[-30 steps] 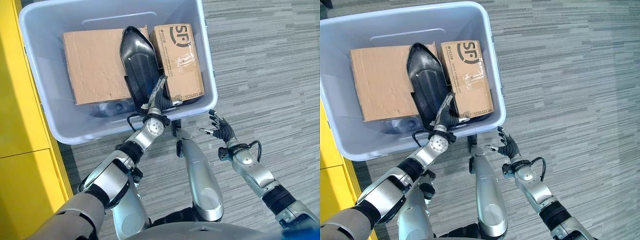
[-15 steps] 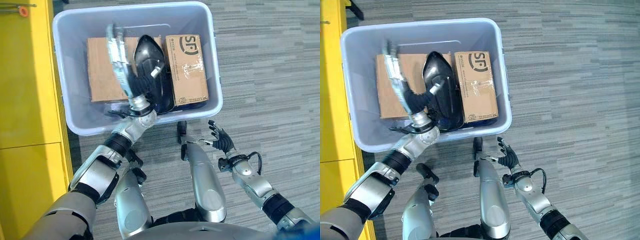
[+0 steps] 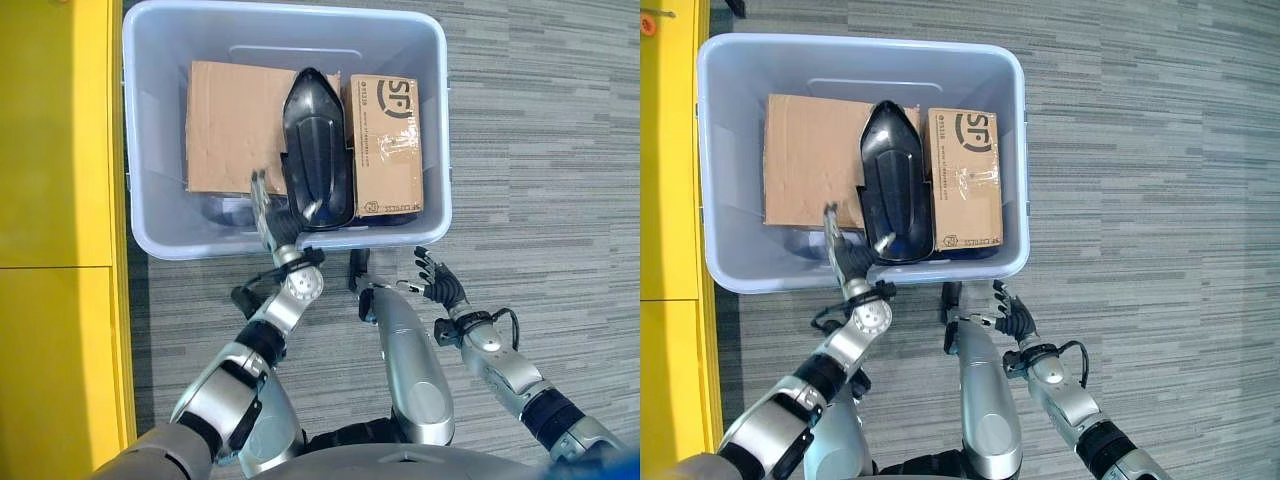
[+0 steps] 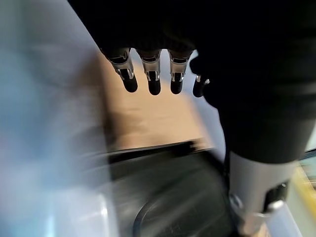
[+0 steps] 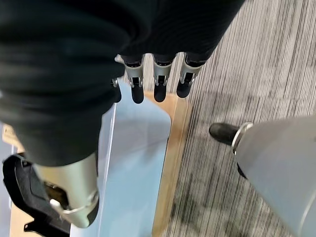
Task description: Move parts from the plastic box to the shelf.
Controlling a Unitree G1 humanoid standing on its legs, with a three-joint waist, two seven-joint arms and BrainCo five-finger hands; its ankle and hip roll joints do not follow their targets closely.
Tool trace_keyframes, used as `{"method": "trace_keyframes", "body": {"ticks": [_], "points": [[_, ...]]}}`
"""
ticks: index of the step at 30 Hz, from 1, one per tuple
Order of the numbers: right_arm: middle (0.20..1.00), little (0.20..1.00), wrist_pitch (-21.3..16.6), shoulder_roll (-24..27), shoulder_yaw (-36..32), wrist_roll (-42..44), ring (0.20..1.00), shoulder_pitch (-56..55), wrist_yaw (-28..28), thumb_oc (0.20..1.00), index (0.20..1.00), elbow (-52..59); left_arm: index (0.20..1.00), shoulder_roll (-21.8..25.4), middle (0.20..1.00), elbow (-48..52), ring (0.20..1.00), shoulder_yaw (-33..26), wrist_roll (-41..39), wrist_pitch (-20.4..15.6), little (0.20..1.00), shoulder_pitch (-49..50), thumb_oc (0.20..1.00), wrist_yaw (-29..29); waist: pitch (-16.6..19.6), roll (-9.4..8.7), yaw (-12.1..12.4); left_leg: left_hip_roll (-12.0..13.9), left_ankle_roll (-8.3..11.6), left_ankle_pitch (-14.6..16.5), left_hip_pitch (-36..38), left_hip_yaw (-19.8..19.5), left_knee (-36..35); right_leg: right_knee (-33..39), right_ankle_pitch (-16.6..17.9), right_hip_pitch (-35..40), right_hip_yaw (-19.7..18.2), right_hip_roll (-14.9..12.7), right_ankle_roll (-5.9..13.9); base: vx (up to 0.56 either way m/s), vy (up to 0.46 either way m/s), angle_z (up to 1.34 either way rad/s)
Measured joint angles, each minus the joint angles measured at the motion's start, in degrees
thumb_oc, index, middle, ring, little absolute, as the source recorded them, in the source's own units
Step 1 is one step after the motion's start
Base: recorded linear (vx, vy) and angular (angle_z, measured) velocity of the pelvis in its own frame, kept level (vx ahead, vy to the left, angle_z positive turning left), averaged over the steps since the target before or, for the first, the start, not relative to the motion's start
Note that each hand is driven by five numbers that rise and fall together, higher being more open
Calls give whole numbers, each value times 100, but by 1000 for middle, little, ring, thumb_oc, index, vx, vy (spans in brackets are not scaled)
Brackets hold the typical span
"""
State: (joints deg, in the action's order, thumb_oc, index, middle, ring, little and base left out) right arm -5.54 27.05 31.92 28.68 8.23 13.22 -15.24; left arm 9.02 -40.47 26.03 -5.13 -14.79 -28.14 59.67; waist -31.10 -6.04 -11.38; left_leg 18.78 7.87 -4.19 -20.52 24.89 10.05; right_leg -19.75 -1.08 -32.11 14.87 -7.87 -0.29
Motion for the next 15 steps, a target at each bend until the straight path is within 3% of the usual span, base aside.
{"method": "trace_keyframes", "body": {"ticks": [2,4,12,15], "points": [[1000,1000,178,-3,-97,39,1000,64,148,1000,1000,110,1000,-190,1000,-310,1000,-509,-1038,-29,1000,-615,1000,-103,1,-1,-18,-31,-34,21,-86,37,1,-16,12,-131,-22,-27,25,-21,26,-6],[1000,1000,287,-4,-130,39,1000,84,170,1000,1000,96,1000,-154,1000,-377,1000,-653,-1418,44,1000,-787,1000,-61,1,-1,-46,-31,-21,13,-117,86,2,-20,16,-185,-78,-18,24,-16,5,-8],[1000,1000,522,9,-116,45,1000,95,167,1000,1000,186,1000,-83,1000,-512,1000,-524,-1495,703,1000,-1034,1000,-275,-1,-21,-100,-33,-20,53,-180,111,23,-24,53,-242,-81,-28,-31,-12,21,0],[1000,1000,609,8,-104,43,1000,209,157,1000,1000,218,1000,47,1000,-638,1000,-380,-1163,831,1000,-1161,1000,-285,-3,-77,-174,-32,-30,110,-219,151,119,-37,54,-293,-163,-27,-14,-15,56,-7]]}}
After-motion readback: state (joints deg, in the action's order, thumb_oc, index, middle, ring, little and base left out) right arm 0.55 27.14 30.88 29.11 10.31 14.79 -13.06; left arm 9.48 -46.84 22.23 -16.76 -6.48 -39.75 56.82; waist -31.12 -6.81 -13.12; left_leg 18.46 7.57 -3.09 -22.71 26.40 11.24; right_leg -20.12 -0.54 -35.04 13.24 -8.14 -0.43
